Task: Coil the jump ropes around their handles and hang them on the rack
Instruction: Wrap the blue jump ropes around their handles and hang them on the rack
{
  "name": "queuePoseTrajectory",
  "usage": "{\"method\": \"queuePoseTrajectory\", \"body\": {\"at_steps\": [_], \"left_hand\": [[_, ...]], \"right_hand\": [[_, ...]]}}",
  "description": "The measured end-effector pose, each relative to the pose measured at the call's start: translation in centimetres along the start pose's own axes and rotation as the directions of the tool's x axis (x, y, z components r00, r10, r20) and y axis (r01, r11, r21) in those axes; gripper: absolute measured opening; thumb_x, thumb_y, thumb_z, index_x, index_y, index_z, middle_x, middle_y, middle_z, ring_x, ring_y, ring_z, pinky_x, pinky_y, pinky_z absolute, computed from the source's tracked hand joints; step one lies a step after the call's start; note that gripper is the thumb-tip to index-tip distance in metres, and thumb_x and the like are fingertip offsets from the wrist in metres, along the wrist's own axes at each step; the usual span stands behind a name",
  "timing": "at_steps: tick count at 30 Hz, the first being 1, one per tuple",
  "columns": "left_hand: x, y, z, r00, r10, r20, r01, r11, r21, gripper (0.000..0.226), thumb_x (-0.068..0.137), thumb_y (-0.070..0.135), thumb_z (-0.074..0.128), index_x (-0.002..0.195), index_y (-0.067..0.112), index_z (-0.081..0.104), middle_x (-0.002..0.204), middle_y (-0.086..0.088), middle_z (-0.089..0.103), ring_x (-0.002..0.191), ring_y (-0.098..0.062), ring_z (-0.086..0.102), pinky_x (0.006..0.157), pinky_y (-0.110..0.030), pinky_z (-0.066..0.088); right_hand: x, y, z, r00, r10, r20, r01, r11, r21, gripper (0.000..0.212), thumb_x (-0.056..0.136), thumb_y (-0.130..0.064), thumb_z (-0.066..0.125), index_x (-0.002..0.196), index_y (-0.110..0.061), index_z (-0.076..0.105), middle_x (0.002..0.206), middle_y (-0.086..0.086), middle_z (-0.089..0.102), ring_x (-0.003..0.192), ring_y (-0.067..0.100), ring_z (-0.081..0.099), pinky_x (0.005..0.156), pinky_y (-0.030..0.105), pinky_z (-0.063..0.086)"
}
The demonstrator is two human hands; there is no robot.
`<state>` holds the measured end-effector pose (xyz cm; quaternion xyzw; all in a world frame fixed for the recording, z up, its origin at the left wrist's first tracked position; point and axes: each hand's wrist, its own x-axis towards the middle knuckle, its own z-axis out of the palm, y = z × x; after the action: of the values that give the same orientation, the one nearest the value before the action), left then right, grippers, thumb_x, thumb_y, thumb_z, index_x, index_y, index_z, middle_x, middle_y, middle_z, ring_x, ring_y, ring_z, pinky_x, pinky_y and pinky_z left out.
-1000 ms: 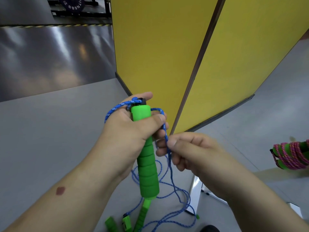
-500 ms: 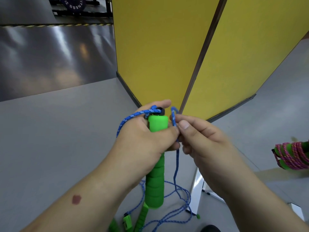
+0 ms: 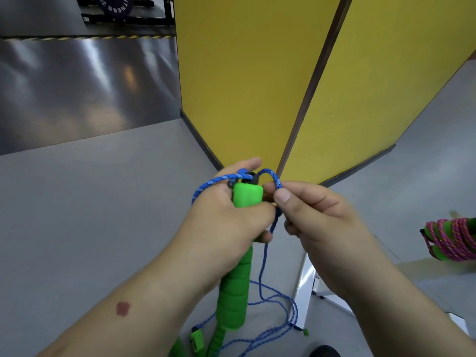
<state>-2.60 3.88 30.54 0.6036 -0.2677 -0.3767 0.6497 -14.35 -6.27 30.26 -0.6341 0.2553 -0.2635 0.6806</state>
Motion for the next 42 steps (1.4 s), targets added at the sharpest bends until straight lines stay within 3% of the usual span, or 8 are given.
{"method": "queuePoseTrajectory", "body": {"at_steps": [5, 12, 17, 21, 26, 34, 38, 42], "left_hand": [[0.0, -0.2, 0.2, 0.998, 0.056, -0.011, -0.055, 0.997, 0.062, 0.058, 0.084, 0.006, 0.076, 0.124, 0.046, 0.061, 0.082, -0.01, 0.077, 0.069, -0.025, 0.073, 0.08, -0.056, 0.062], [0.7, 1.1, -1.2, 0.99, 0.099, -0.101, -0.113, 0.981, -0.154, 0.05, 0.091, -0.004, 0.068, 0.128, 0.03, 0.06, 0.087, -0.011, 0.078, 0.072, -0.022, 0.072, 0.065, -0.031, 0.06], [1.0, 1.1, -2.0, 0.99, 0.063, -0.124, -0.082, 0.984, -0.155, 0.049, 0.091, 0.001, 0.07, 0.129, 0.031, 0.059, 0.091, -0.002, 0.079, 0.08, -0.022, 0.077, 0.062, -0.023, 0.055], [0.3, 0.2, -0.8, 0.999, -0.009, 0.035, 0.011, 0.998, -0.056, 0.056, 0.088, -0.002, 0.07, 0.127, 0.037, 0.06, 0.1, -0.006, 0.079, 0.093, -0.039, 0.074, 0.062, -0.03, 0.056], [0.1, -0.2, 0.1, 0.997, 0.055, 0.047, -0.057, 0.997, 0.051, 0.052, 0.087, 0.003, 0.074, 0.123, 0.039, 0.063, 0.083, -0.006, 0.077, 0.076, -0.026, 0.076, 0.075, -0.042, 0.063], [1.1, 1.1, -1.4, 0.985, 0.123, -0.118, -0.144, 0.973, -0.183, 0.042, 0.092, -0.001, 0.069, 0.122, 0.027, 0.061, 0.084, -0.01, 0.077, 0.077, -0.027, 0.073, 0.065, -0.029, 0.058], [1.1, 1.1, -1.9, 0.986, 0.094, -0.137, -0.12, 0.972, -0.2, 0.043, 0.093, 0.001, 0.068, 0.126, 0.028, 0.06, 0.093, -0.01, 0.079, 0.086, -0.023, 0.078, 0.061, -0.024, 0.055], [0.4, 0.5, -0.9, 0.999, 0.027, 0.042, -0.023, 0.994, -0.108, 0.054, 0.09, -0.005, 0.066, 0.13, 0.03, 0.057, 0.099, -0.009, 0.079, 0.088, -0.024, 0.078, 0.056, -0.023, 0.054]], "right_hand": [[0.0, -0.2, 0.3, 1.0, -0.013, -0.008, 0.014, 0.999, 0.04, 0.025, 0.082, -0.022, 0.067, 0.103, -0.011, 0.076, 0.077, -0.009, 0.072, 0.063, 0.001, 0.062, 0.06, 0.011, 0.046], [-0.1, 0.7, 0.3, 0.967, 0.182, 0.178, -0.163, 0.98, -0.113, 0.022, 0.086, -0.034, 0.06, 0.091, -0.023, 0.079, 0.088, 0.002, 0.073, 0.069, 0.012, 0.051, 0.063, 0.028, 0.042], [-0.1, 0.6, 0.1, 0.99, 0.082, 0.117, -0.076, 0.995, -0.059, 0.021, 0.086, -0.027, 0.063, 0.097, -0.023, 0.08, 0.085, 0.0, 0.073, 0.066, 0.012, 0.055, 0.062, 0.026, 0.045], [0.1, 0.4, 0.0, 0.999, -0.034, 0.027, 0.034, 0.999, -0.01, 0.02, 0.088, -0.027, 0.064, 0.101, -0.024, 0.08, 0.09, -0.001, 0.075, 0.068, 0.013, 0.05, 0.063, 0.026, 0.043], [0.2, 0.4, -0.1, 0.999, -0.039, -0.038, 0.039, 0.999, -0.009, 0.02, 0.086, -0.031, 0.072, 0.103, -0.024, 0.079, 0.081, -0.003, 0.07, 0.067, 0.011, 0.052, 0.062, 0.022, 0.043], [-0.3, 0.7, 0.1, 0.967, 0.177, 0.185, -0.14, 0.971, -0.195, 0.016, 0.092, -0.029, 0.064, 0.097, -0.024, 0.078, 0.089, -0.003, 0.074, 0.069, 0.008, 0.051, 0.066, 0.029, 0.042], [-0.2, 0.6, 0.0, 0.993, 0.075, 0.095, -0.061, 0.988, -0.142, 0.016, 0.088, -0.03, 0.067, 0.097, -0.025, 0.079, 0.088, -0.001, 0.073, 0.069, 0.011, 0.051, 0.068, 0.031, 0.043], [-0.2, -0.1, 0.4, 1.0, -0.028, -0.008, 0.029, 1.0, 0.008, 0.018, 0.083, -0.029, 0.067, 0.094, -0.023, 0.079, 0.093, -0.004, 0.078, 0.066, 0.005, 0.06, 0.07, 0.022, 0.046]]}}
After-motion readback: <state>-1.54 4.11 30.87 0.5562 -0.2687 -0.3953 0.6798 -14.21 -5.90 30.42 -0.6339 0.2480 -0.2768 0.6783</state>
